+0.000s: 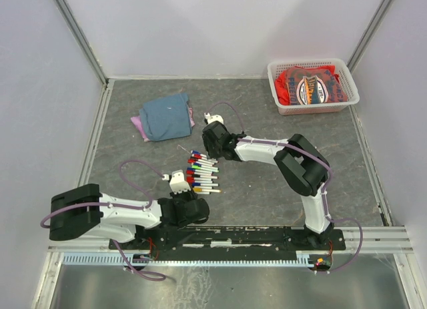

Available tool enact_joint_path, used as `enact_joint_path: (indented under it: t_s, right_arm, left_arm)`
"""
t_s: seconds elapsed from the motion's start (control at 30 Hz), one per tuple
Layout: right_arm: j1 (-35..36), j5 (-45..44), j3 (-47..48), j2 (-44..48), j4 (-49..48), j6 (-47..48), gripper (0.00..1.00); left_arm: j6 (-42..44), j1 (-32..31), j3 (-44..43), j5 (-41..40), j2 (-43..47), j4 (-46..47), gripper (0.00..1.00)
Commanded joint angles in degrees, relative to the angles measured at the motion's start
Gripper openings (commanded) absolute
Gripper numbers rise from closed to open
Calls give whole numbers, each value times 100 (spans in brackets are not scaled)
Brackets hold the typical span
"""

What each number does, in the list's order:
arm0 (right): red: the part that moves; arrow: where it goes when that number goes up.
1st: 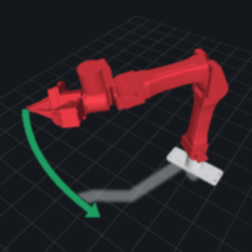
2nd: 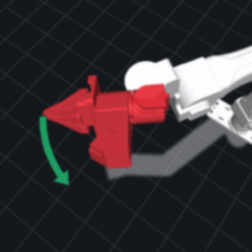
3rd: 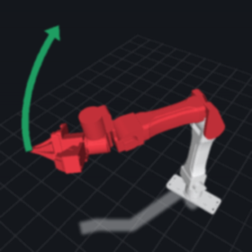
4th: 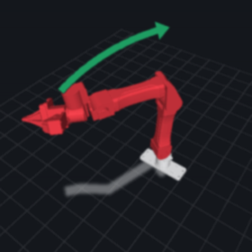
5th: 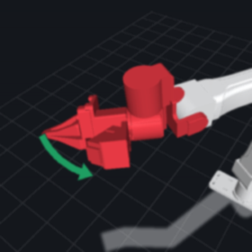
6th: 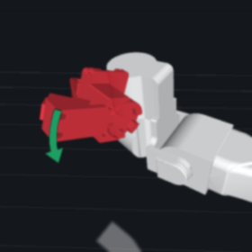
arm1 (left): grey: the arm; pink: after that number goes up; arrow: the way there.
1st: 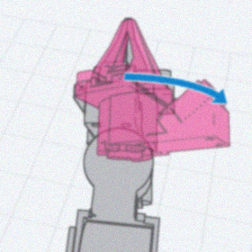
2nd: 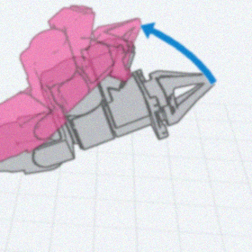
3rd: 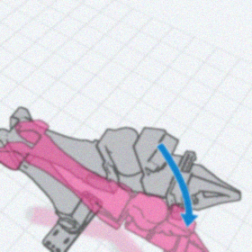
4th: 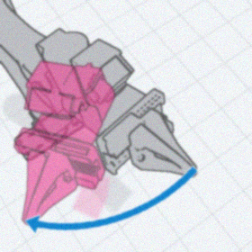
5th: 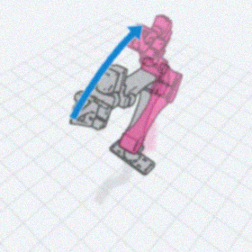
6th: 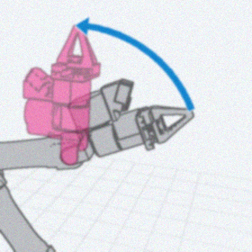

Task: Open the pen caps
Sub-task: Adjust the pen at the center of the board.

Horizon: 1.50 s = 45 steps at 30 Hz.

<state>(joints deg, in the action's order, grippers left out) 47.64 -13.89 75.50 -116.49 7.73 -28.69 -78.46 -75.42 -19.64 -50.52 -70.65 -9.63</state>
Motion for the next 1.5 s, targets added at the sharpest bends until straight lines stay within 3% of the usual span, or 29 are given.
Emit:
enact_joint_path:
  t_s: [0.0,0.67,1.47]
  right_arm:
    - [0,-27,-282,112,400,-57,52]
    - [26,88,-564,269,274,-104,52]
    - [39,167,-657,377,221,-162,52]
  left_arm:
    - [-155,1,-21,-29,-230,-662,3]
    - [-342,144,-173,-125,-221,-1147,3]
    - [-131,767,-531,76,-195,-1357,3]
